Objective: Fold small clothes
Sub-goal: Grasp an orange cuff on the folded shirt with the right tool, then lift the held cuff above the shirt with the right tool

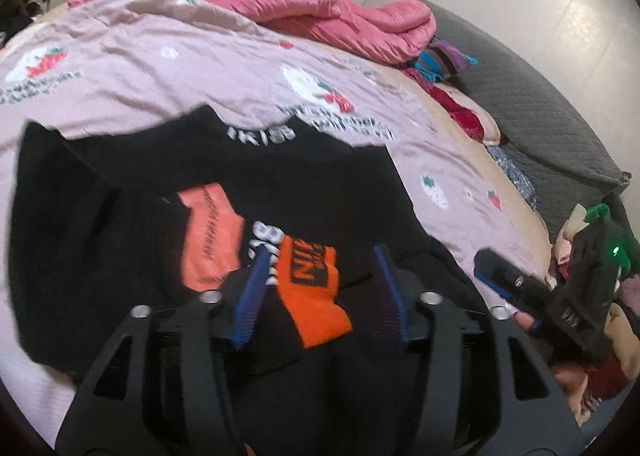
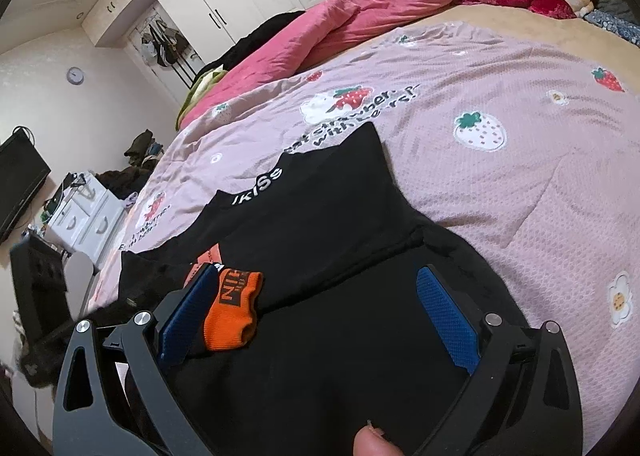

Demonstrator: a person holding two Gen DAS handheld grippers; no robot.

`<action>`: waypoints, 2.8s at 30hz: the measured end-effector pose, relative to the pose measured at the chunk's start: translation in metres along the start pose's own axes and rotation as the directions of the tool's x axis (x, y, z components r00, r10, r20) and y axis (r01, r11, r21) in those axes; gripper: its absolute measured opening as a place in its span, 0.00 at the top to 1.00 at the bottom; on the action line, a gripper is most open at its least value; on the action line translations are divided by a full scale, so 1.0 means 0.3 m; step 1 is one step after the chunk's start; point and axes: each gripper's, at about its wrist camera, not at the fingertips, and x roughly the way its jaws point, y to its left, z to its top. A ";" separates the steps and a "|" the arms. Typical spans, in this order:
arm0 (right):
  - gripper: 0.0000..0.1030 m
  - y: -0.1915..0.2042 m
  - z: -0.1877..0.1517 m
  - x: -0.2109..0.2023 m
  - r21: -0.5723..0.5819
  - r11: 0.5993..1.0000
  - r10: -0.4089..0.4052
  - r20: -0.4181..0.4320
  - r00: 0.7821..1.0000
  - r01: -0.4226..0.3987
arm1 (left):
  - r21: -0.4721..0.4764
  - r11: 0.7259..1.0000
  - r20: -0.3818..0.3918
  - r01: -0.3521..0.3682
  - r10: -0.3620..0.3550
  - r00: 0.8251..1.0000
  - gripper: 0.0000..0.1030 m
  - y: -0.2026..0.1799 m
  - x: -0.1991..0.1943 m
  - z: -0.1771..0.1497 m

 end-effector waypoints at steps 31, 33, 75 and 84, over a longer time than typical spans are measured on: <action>0.85 0.346 -0.083 0.412 -0.306 0.945 0.032 -0.270 0.962 -0.117 | -0.190 0.939 0.124 -0.287 0.312 0.942 0.09 0.342 -0.238 0.162; 0.87 0.381 -0.086 0.400 -0.372 0.923 0.009 -0.240 0.971 -0.101 | -0.199 0.936 0.128 -0.292 0.320 0.939 0.09 0.354 -0.249 0.161; 0.87 0.247 0.200 0.224 -0.411 0.911 -0.025 -0.017 1.000 0.016 | -0.158 0.928 0.097 -0.337 0.355 0.930 0.09 0.342 -0.154 0.133; 0.87 0.188 0.162 0.256 -0.406 0.911 -0.085 -0.023 0.996 0.069 | -0.075 0.944 0.053 -0.323 0.327 0.944 0.10 0.268 -0.043 0.100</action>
